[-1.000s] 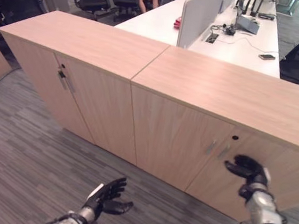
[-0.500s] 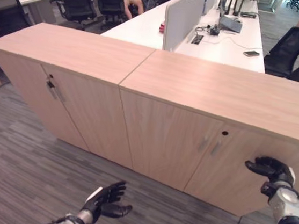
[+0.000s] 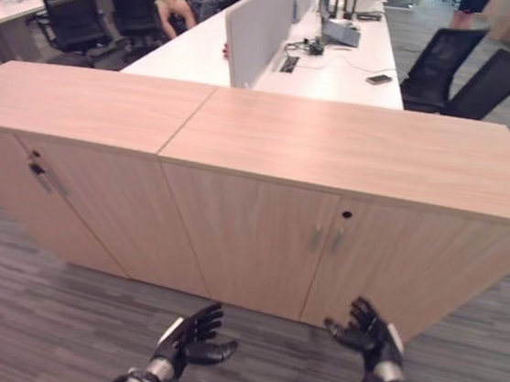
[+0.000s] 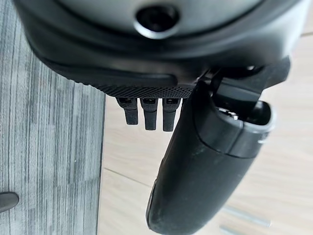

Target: Put the empty folder in the office cabinet

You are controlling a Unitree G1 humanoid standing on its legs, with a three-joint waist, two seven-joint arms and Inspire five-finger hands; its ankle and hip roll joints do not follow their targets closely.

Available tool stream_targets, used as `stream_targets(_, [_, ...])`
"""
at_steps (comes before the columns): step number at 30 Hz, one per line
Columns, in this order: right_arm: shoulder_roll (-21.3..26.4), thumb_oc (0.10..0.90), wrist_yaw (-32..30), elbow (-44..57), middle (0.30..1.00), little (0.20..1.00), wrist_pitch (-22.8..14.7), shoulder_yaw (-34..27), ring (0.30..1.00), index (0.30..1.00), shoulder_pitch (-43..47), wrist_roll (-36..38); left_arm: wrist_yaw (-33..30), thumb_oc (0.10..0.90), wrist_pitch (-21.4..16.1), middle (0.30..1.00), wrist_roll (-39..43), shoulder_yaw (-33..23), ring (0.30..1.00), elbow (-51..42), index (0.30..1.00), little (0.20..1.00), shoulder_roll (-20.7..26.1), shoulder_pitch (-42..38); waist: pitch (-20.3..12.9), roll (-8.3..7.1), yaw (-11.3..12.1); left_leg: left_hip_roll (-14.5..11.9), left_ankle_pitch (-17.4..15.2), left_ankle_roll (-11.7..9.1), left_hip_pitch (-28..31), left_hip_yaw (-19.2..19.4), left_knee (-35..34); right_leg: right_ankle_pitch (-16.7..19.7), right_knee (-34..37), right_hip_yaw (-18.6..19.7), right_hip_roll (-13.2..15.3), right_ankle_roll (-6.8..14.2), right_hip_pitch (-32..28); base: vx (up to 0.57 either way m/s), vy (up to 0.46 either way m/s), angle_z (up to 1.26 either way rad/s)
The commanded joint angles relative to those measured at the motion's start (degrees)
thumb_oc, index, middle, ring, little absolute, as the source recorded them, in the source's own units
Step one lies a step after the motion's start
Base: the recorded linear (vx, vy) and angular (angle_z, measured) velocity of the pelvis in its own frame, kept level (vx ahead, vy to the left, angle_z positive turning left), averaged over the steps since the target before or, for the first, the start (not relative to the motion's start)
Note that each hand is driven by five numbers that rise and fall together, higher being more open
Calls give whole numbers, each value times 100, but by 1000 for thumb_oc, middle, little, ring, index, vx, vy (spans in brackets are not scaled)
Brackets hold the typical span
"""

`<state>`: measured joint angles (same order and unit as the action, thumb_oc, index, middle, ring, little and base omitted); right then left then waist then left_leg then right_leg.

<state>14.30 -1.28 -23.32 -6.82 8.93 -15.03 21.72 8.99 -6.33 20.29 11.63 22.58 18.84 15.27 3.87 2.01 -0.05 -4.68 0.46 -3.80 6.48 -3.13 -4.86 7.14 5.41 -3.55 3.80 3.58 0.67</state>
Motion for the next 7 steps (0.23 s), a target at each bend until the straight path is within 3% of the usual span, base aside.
stream_targets(1, [278,800,215,183,900,900,-378,-118,900,900,723,-732,-112,800,-533,900,-223,-207,900,-108,900,900,200,-287,-91,-198,-89,-94,-369,-60,156,408,-14,-571,-41,-313,408,598,-595,13,23,-46])
stream_targets(7, [227,800,257,-246,900,900,-298,142,900,900,855,-836,-234,800,-567,900,-248,-214,900,73,900,900,189,-360,-62,-214,-171,-117,-380,-45,236,647,-14,-501,-43,-122,386,612,-520,-29,23,-34])
